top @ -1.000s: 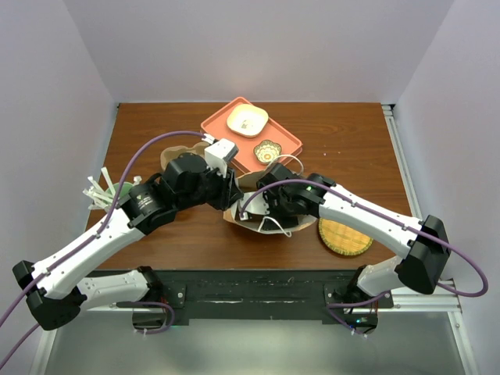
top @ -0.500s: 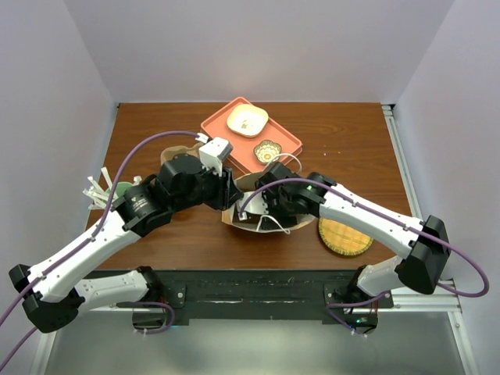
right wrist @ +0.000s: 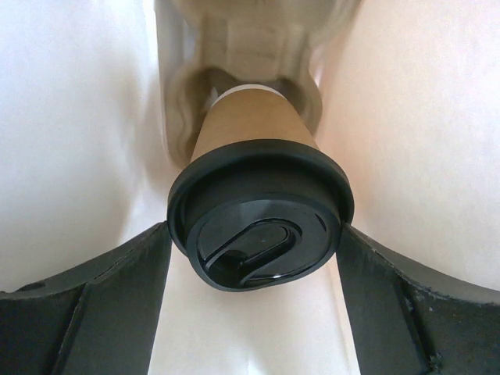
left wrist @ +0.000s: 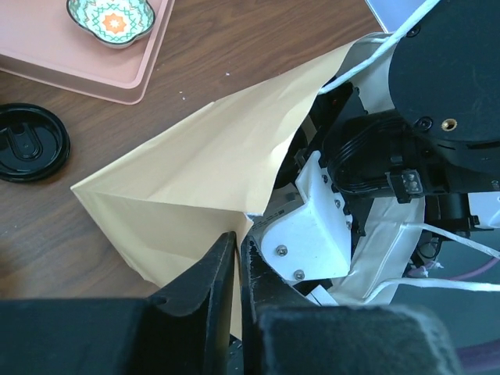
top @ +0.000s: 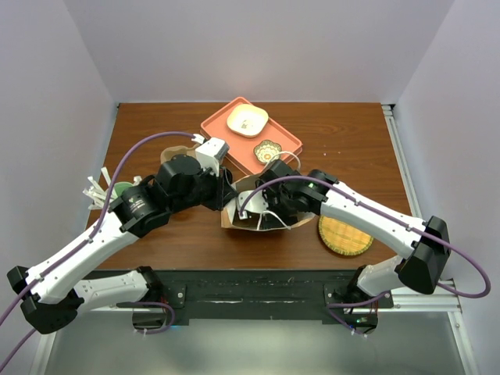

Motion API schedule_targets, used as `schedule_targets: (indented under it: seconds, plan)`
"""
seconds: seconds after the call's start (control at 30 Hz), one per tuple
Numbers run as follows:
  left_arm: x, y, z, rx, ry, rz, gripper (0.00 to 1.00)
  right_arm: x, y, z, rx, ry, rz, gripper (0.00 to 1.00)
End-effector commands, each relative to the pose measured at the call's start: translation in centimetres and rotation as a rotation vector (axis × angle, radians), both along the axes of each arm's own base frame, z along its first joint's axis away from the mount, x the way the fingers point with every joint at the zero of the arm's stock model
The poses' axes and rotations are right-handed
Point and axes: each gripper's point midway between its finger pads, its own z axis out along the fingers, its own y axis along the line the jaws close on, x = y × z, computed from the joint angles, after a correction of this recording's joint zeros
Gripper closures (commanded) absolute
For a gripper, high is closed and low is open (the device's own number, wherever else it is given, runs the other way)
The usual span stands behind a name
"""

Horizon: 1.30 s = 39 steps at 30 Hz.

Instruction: Pack the takeout coffee

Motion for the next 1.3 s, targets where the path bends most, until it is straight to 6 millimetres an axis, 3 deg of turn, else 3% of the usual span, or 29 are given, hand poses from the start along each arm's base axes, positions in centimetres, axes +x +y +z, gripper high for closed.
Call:
schedule_targets:
  seconds: [0.0, 0.17, 0.6, 1.27]
  plan:
    - [0.1, 0.0, 0.8, -0.025, -0.007, 0.020, 0.90, 0.1, 1.3, 2.8, 0.092, -0.028, 0.003, 0.20]
    - [-0.1, -0.2, 0.8, -0.039, 0.006, 0.017, 0.94, -0.2, 1.2, 3.0, 0.099, -0.017, -0.001, 0.20]
    - [-0.4, -0.4, 0.9, -0.057, 0.017, 0.008, 0.93, -0.9, 0.5, 3.5, 0.102, -0.003, -0.027, 0.32]
    - [-0.9, -0.5, -0.5, -0.033, 0.101, 0.020, 0.89, -0.6, 1.7, 8.3, 0.265, -0.042, -0.095, 0.31]
